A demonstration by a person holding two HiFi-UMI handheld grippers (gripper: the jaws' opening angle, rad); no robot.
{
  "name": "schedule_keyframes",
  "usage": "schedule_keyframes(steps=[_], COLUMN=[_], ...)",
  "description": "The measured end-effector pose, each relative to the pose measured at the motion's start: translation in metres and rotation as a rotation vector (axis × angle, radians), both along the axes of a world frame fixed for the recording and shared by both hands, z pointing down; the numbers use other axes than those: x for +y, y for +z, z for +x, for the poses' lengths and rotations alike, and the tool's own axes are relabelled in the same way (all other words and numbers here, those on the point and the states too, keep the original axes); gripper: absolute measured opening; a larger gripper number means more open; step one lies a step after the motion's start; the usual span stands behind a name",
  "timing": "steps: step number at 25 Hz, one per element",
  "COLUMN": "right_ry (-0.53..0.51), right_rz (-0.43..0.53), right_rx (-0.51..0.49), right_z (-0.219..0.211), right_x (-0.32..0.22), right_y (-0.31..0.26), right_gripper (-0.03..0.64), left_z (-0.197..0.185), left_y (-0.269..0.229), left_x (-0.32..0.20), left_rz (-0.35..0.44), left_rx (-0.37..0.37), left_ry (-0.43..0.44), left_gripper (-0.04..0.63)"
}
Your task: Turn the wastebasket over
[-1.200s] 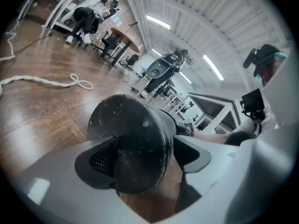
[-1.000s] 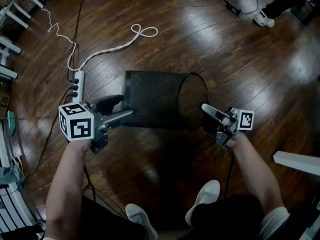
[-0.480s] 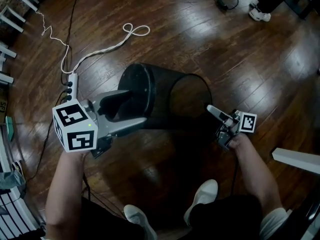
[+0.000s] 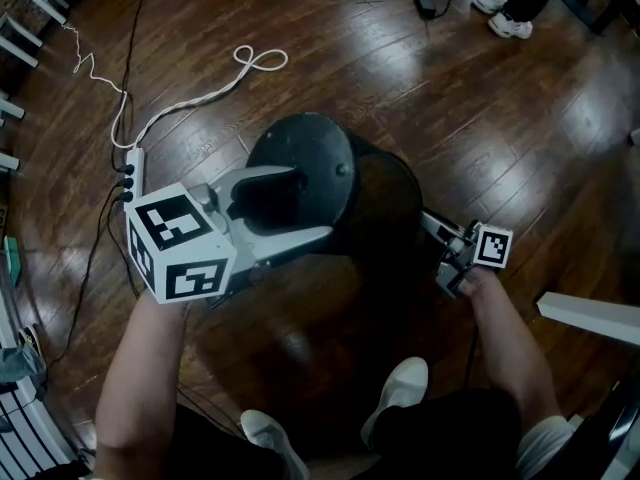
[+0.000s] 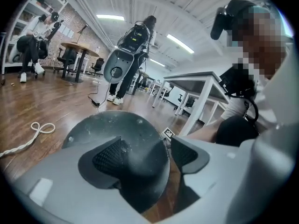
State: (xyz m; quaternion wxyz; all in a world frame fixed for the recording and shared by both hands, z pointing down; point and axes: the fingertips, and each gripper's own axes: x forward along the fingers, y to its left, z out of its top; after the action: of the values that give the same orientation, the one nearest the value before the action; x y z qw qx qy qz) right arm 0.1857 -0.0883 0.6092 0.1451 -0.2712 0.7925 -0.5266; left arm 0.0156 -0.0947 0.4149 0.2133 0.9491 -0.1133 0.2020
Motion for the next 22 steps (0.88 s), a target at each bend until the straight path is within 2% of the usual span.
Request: schedule_keyframes(steps=[3,7,10,17,22], right_ry=[0.028,0.046,0.063,0.084,0.097], right_rz=[-0.026,-0.048,-0.065,-0.076,-0.088], right_rx=[-0.025,0.006,0.013,0.04,0.088], right_z=[0.007,0.014,0.018,0.023,0.027], right_x=[0.002,0.002,0.002,0.003,0.003], right_y=[0.01,0.022,0.029,0.038,0.048], right_gripper=[0.133,0.14,0.14,0.14,0.135], left_z=[0.014,0.029,0.038,0.055,0.07], left_y=[0.001,0.001,0.002,0.009,0.015], left_x=[0.0,0.0,0.0,-0.002,0.001], left_rz=[0.004,0.008,0.01,0.057,0.147], left_rx=[0.007,0.032,0.022,-0.074,-0.153], left_ry=[0.003,0.003,0.003,-0.017,-0.011], left_gripper=[0.319,0.291,0.264,0.15,0.058])
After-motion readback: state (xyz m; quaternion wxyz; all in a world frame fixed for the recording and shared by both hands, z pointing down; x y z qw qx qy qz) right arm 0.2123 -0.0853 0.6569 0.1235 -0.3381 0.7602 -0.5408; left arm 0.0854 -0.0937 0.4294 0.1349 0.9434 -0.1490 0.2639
